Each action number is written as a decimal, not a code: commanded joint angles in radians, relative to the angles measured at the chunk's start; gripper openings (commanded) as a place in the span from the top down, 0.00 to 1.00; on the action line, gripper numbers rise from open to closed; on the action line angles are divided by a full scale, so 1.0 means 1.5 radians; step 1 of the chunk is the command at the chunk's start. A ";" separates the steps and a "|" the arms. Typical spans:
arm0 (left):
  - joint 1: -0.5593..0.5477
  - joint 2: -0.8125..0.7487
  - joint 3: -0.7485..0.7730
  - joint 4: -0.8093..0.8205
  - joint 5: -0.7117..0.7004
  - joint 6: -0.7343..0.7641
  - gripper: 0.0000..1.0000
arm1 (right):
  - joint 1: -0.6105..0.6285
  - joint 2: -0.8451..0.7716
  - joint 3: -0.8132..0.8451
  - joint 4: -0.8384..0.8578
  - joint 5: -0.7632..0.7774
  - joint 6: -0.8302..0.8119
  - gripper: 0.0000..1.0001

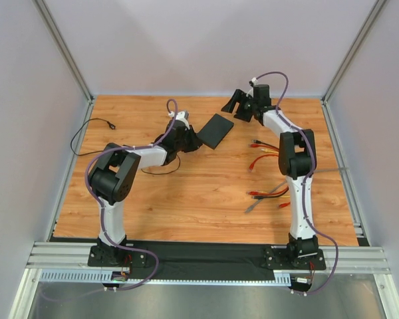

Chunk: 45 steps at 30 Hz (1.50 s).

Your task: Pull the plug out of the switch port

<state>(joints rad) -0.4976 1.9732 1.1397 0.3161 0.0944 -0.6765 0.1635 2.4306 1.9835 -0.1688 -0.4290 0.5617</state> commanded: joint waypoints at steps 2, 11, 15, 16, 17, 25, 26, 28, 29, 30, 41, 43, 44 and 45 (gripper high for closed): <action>0.000 0.007 0.010 0.007 -0.001 -0.017 0.80 | 0.004 0.013 0.037 -0.013 -0.023 0.005 0.20; 0.001 0.045 0.028 0.015 0.013 -0.048 0.80 | 0.017 0.055 0.080 -0.067 -0.045 -0.007 0.29; 0.002 0.064 0.045 0.015 0.024 -0.054 0.79 | 0.017 0.048 0.062 -0.073 -0.044 -0.011 0.32; 0.002 0.068 0.048 0.011 0.027 -0.054 0.79 | 0.018 0.045 0.059 -0.074 -0.046 -0.013 0.32; 0.002 0.068 0.051 0.007 0.027 -0.054 0.79 | 0.017 0.042 0.057 -0.076 -0.047 -0.013 0.33; 0.008 0.087 0.081 -0.032 0.035 -0.049 0.78 | 0.018 0.031 0.008 -0.092 -0.078 -0.017 0.42; 0.009 0.092 0.084 -0.035 0.039 -0.049 0.78 | 0.017 0.028 0.000 -0.091 -0.079 -0.017 0.43; 0.010 0.097 0.090 -0.040 0.047 -0.050 0.78 | 0.018 0.012 -0.020 -0.085 -0.081 -0.017 0.46; 0.010 0.097 0.092 -0.044 0.048 -0.052 0.78 | 0.018 0.006 -0.043 -0.083 -0.081 -0.019 0.48; 0.010 0.098 0.092 -0.045 0.051 -0.051 0.78 | 0.020 -0.005 -0.053 -0.080 -0.082 -0.019 0.53; 0.011 0.072 0.066 -0.048 0.062 -0.046 0.78 | 0.048 -0.116 -0.215 -0.094 -0.062 -0.031 0.64; 0.011 0.068 0.061 -0.051 0.064 -0.043 0.79 | 0.053 -0.152 -0.265 -0.089 -0.052 -0.023 0.64; 0.010 0.065 0.059 -0.053 0.066 -0.043 0.79 | 0.059 -0.160 -0.277 -0.090 -0.047 -0.023 0.64; 0.010 0.063 0.052 -0.051 0.072 -0.044 0.79 | 0.061 -0.172 -0.286 -0.099 -0.045 -0.025 0.64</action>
<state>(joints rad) -0.4683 2.0983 1.2369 0.2279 0.1783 -0.7498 0.1722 2.2414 1.6135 -0.2134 -0.4133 0.5133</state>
